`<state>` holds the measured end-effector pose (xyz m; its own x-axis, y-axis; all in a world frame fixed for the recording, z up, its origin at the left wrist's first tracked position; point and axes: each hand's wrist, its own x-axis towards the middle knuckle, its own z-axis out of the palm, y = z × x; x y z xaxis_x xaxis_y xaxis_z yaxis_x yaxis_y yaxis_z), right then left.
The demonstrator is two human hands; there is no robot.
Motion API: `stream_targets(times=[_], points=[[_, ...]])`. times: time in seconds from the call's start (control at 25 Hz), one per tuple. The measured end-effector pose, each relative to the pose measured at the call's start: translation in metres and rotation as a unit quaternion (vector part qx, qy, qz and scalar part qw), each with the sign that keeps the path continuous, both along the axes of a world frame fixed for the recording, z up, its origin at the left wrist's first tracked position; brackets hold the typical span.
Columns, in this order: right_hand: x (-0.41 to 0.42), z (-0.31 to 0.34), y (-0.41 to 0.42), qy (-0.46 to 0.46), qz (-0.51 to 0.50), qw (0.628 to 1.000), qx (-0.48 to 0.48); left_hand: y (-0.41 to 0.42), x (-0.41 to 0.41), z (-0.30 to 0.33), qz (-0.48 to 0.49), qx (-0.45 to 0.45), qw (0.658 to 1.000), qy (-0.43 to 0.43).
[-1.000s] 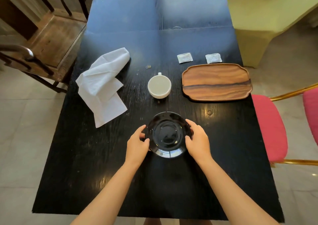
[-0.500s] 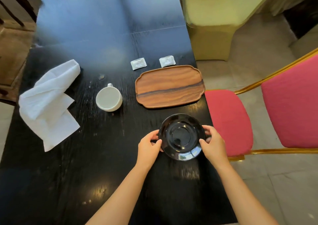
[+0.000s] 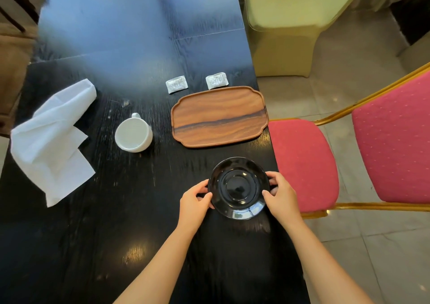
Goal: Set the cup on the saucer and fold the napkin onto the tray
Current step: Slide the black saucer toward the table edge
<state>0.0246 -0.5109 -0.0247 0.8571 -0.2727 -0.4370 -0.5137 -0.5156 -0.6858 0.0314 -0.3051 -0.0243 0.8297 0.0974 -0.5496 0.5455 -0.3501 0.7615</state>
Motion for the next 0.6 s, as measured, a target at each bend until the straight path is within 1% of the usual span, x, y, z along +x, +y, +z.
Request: stream_targets(times=[0.24, 0.44, 0.52, 0.6], points=[[0.003, -0.001, -0.001, 0.003, 0.013, 1.0, 0.004, 0.001, -0.003, -0.006, -0.003, 0.001, 1.0, 0.001], [0.004, -0.003, -0.004, 0.032, 0.036, 0.999, 0.015, 0.005, -0.002, -0.006, -0.029, 0.005, 1.0, 0.007], [0.004, 0.001, -0.008, 0.034, 0.053, 0.998, -0.028, 0.008, 0.0, -0.003, -0.056, 0.027, 0.998, 0.013], [0.007, 0.009, -0.004, -0.014, 0.06, 0.989, -0.134, 0.016, 0.001, 0.003, -0.09, 0.102, 0.991, -0.019]])
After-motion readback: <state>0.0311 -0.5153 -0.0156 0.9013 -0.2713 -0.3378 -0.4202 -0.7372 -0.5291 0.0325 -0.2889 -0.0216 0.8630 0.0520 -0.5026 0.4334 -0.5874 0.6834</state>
